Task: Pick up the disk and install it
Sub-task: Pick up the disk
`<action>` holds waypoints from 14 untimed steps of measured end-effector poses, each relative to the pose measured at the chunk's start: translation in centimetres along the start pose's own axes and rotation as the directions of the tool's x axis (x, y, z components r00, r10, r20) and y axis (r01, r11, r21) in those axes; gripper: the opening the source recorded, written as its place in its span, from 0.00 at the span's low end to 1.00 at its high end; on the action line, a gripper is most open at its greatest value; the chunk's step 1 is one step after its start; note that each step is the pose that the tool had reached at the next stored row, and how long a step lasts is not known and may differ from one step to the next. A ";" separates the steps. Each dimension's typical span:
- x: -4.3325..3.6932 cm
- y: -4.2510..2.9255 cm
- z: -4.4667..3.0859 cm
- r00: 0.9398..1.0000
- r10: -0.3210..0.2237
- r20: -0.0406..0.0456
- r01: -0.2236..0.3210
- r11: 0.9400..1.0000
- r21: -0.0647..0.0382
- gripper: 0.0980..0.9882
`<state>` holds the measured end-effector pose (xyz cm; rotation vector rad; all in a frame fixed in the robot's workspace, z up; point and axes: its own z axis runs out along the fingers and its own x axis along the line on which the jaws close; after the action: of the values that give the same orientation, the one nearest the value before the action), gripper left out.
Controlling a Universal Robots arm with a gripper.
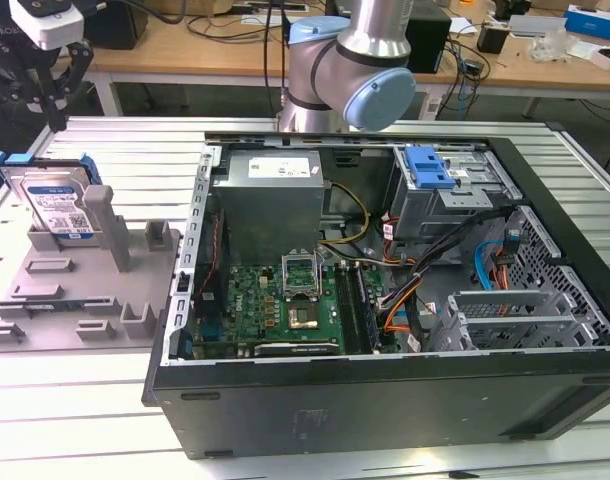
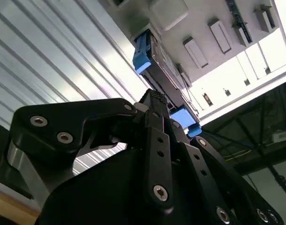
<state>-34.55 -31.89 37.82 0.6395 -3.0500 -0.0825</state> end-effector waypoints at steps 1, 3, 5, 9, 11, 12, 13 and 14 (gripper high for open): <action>-0.01 0.00 0.00 1.000 -0.019 -0.002 0.019 1.000 0.000 0.02; -0.04 -0.02 0.00 0.998 -0.064 -0.004 0.064 0.998 0.000 0.15; -0.07 -0.03 0.00 0.993 -0.115 -0.007 0.115 0.993 0.001 0.22; -0.09 -0.04 0.02 0.980 -0.197 -0.012 0.197 0.980 0.001 0.43; -0.10 0.00 0.02 0.974 -0.224 -0.012 0.224 0.975 0.006 0.43; -0.11 0.00 0.02 0.971 -0.238 -0.006 0.238 0.971 0.010 0.43; -0.11 0.00 0.02 0.969 -0.249 -0.004 0.249 0.968 0.012 0.43; -0.12 -0.01 0.03 0.964 -0.266 -0.003 0.266 0.964 0.014 0.43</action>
<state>-34.44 -31.85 37.79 1.0471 -2.9454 -0.0646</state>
